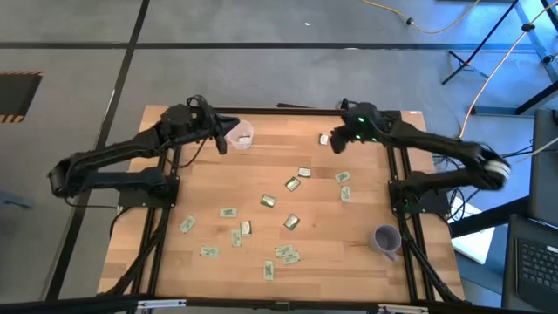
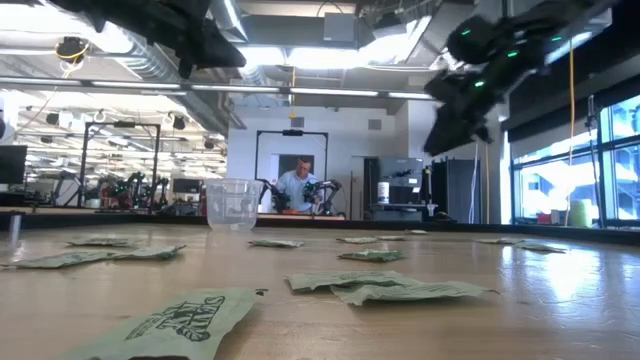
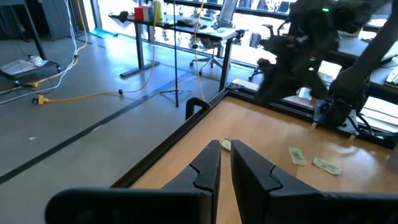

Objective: Pick and place items into bin
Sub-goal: Put the truvia packet into the transparent bin

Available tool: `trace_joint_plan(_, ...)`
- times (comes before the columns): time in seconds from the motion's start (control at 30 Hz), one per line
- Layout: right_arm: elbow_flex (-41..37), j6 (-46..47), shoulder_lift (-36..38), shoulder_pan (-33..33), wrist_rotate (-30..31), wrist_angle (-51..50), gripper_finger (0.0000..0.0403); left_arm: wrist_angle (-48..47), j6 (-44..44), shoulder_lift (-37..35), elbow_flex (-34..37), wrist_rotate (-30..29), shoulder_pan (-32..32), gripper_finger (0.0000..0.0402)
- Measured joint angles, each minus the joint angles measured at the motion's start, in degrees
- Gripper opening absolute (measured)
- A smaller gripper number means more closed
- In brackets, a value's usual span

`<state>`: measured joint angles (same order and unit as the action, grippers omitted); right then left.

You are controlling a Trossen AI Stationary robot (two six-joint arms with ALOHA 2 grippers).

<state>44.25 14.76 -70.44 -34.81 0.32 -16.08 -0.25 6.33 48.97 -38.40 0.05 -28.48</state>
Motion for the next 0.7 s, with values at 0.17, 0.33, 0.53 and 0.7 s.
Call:
trace_joint_plan(0.17, 9.1, 1.4, -12.5, -1.6, 0.0, -5.7, 0.0102, -0.1, 0.0, 0.6, 0.0, 0.0, 0.7, 0.0033)
trace_joint_plan(0.33, 15.8, 1.5, -22.3, -2.6, 0.0, -13.7, 0.0102, -0.1, 0.0, 0.7, 0.0, 0.0, 0.8, 0.0031)
trace_joint_plan(0.53, 19.6, -1.1, -30.8, -2.5, 0.0, -14.3, 0.0102, -0.1, 0.5, 0.7, 0.0, 0.0, 0.8, 0.0033)
trace_joint_plan(0.7, 21.9, -2.0, -34.9, -2.6, 2.1, -14.1, 0.0102, 0.0, 0.5, 0.7, 0.0, 0.0, 0.8, 0.0032)
